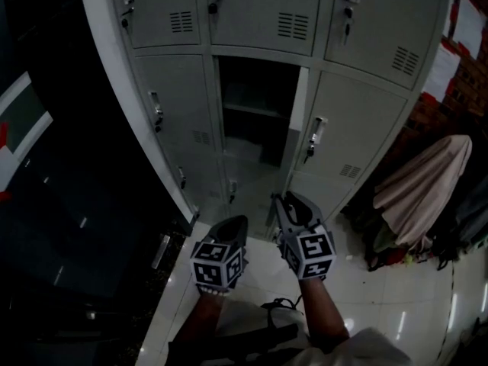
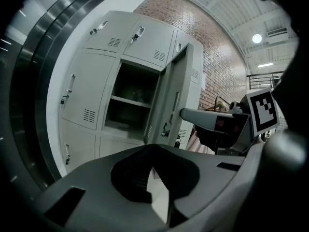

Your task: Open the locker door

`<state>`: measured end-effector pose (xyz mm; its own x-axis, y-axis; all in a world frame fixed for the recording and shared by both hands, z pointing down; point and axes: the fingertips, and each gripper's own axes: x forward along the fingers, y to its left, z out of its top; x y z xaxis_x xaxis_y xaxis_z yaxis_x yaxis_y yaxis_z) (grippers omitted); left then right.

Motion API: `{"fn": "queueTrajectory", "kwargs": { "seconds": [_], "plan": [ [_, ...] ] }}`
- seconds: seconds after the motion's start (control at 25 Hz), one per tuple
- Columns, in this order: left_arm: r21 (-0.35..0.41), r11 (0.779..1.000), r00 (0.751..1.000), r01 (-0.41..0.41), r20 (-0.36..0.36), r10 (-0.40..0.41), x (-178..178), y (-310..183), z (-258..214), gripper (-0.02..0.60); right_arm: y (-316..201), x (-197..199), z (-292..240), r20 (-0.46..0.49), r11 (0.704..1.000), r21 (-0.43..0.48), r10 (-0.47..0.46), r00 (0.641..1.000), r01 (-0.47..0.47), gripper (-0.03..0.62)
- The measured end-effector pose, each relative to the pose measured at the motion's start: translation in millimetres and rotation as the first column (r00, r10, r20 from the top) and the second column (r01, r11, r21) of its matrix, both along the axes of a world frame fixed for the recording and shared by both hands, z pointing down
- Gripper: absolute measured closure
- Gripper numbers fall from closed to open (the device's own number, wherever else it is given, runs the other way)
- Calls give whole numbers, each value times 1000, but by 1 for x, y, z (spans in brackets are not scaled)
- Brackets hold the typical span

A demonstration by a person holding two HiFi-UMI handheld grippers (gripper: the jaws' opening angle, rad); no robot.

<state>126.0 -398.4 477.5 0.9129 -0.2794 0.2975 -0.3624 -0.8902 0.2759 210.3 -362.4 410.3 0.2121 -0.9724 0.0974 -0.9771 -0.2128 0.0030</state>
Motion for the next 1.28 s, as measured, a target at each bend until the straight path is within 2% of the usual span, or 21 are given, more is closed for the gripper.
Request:
{"fn": "queueTrajectory", "kwargs": {
  "seconds": [0.12, 0.28, 0.48, 0.72, 1.08, 1.28],
  "plan": [
    [-9, 1000, 1000, -13, -3, 13, -2, 9, 0, 588, 16, 9, 5, -2, 998, -26, 54, 999, -54, 474],
    [-18, 999, 999, -32, 9, 32, -6, 21, 5, 588, 35, 27, 0, -8, 994, -15, 105, 994, -105, 477],
    [-19, 999, 999, -45, 19, 45, -12, 32, 8, 588, 60, 50, 1, -13, 983, -6, 184, 983, -184, 524],
    [-23, 998, 998, -54, 31, 55, -17, 44, 10, 588, 75, 74, 3, -13, 975, -16, 222, 975, -222, 534],
    [-19, 1000, 999, -25, 23, 25, -43, 52, 6, 588, 78, 62, 3, -40, 972, -38, 230, 972, -232, 534],
    [-23, 1000, 1000, 11, 14, -11, -70, 53, 2, 588, 86, 36, 3, -29, 976, -51, 210, 977, -211, 542]
  ]
}}
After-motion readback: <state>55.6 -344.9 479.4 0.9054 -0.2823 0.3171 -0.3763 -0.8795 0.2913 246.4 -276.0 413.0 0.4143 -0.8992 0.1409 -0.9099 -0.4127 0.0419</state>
